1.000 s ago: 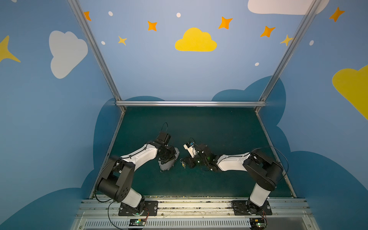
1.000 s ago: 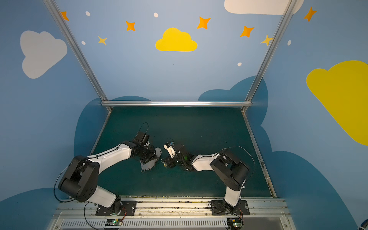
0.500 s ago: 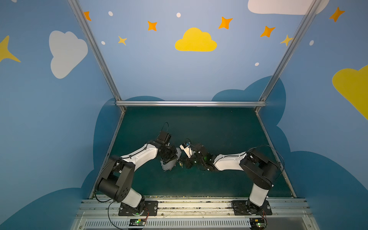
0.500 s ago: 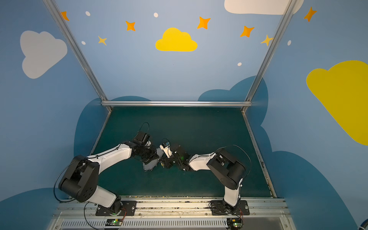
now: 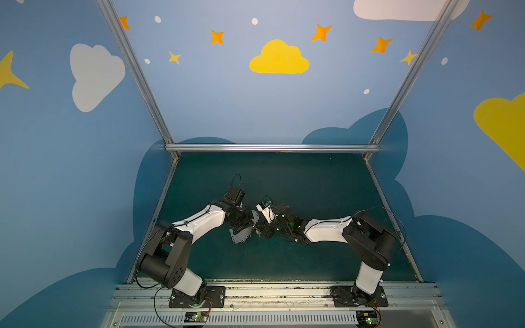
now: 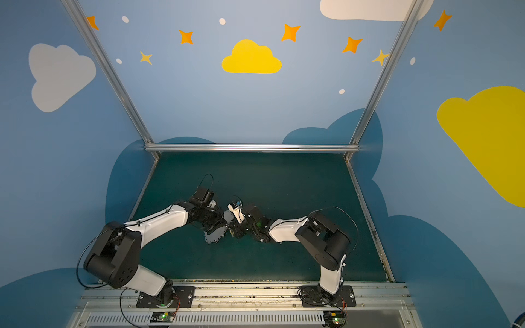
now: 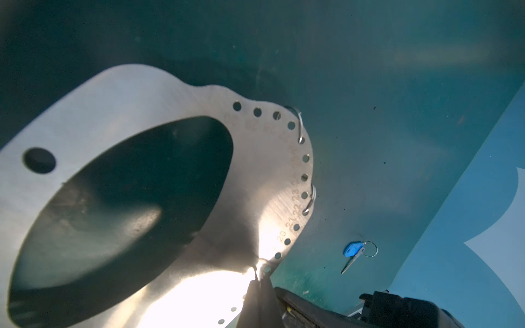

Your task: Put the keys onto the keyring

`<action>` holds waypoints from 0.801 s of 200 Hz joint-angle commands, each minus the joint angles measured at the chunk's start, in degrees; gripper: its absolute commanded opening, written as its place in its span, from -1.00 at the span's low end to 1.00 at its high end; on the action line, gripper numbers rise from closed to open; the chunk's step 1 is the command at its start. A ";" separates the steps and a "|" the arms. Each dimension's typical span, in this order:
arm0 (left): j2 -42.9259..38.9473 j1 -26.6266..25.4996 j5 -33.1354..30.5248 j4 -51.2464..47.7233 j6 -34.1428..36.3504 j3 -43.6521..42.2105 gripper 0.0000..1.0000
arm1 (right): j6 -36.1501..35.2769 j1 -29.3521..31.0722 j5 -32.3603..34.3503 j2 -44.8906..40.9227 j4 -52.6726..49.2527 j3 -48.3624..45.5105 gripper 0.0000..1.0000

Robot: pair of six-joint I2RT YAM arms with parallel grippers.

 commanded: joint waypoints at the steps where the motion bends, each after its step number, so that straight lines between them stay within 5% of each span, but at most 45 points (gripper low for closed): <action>1: -0.30 0.28 0.82 -0.72 0.23 1.72 -0.92 | 1.81 -0.95 3.16 0.78 -4.36 -0.91 -1.00; 160: -2.61 1.14 1.26 -0.72 0.68 1.18 -0.92 | 5.36 -3.14 2.62 1.82 -8.20 -0.07 -1.00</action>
